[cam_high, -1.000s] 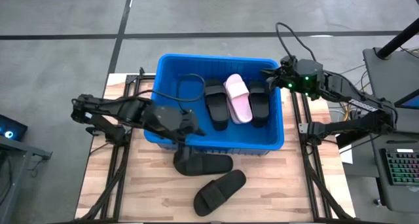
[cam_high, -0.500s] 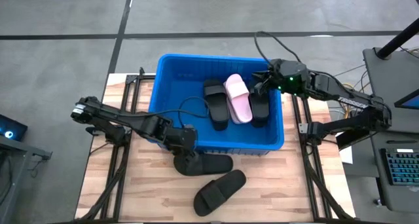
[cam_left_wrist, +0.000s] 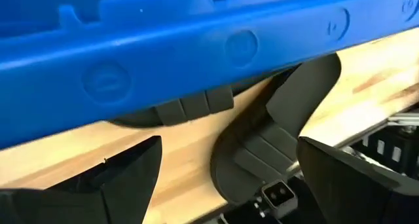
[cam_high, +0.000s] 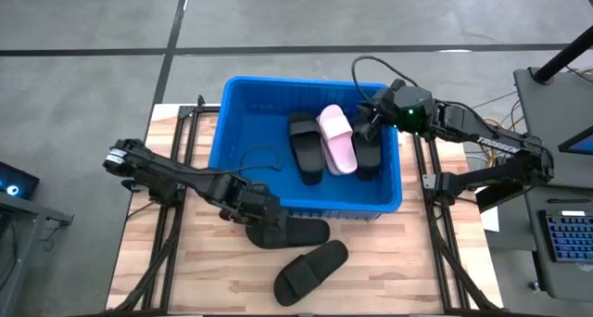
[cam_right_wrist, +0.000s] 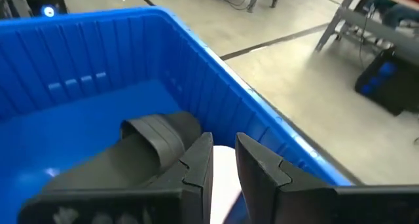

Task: Pick and place slides into bin
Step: Put the black slide into the blue bin

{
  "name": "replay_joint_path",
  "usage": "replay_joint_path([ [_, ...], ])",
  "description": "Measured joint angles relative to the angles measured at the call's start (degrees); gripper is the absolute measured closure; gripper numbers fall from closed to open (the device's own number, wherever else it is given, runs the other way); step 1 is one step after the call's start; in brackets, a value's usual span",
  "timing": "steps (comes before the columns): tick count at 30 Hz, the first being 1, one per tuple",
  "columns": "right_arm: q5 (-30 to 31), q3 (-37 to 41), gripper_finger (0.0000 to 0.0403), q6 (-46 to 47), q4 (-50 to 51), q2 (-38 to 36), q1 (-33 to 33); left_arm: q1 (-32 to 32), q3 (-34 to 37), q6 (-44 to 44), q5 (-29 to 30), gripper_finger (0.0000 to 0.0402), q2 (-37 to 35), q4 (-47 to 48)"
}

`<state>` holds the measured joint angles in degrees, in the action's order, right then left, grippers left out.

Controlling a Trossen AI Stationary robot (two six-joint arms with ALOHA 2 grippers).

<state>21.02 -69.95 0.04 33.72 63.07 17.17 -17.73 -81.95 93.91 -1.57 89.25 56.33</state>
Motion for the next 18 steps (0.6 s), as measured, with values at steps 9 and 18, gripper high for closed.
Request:
replay_joint_path([
  [9, 0.0, 0.0, 0.0346, -8.3, 0.5, 0.0, 0.0, -3.8, 0.5, 15.1, 2.4, 0.0063, 5.4, -4.6],
  [18, 0.0, 0.0, 0.0346, -11.4, 0.6, 0.0, 0.0, -4.4, -4.2, 21.1, 4.2, 0.0063, 12.5, -9.1],
])
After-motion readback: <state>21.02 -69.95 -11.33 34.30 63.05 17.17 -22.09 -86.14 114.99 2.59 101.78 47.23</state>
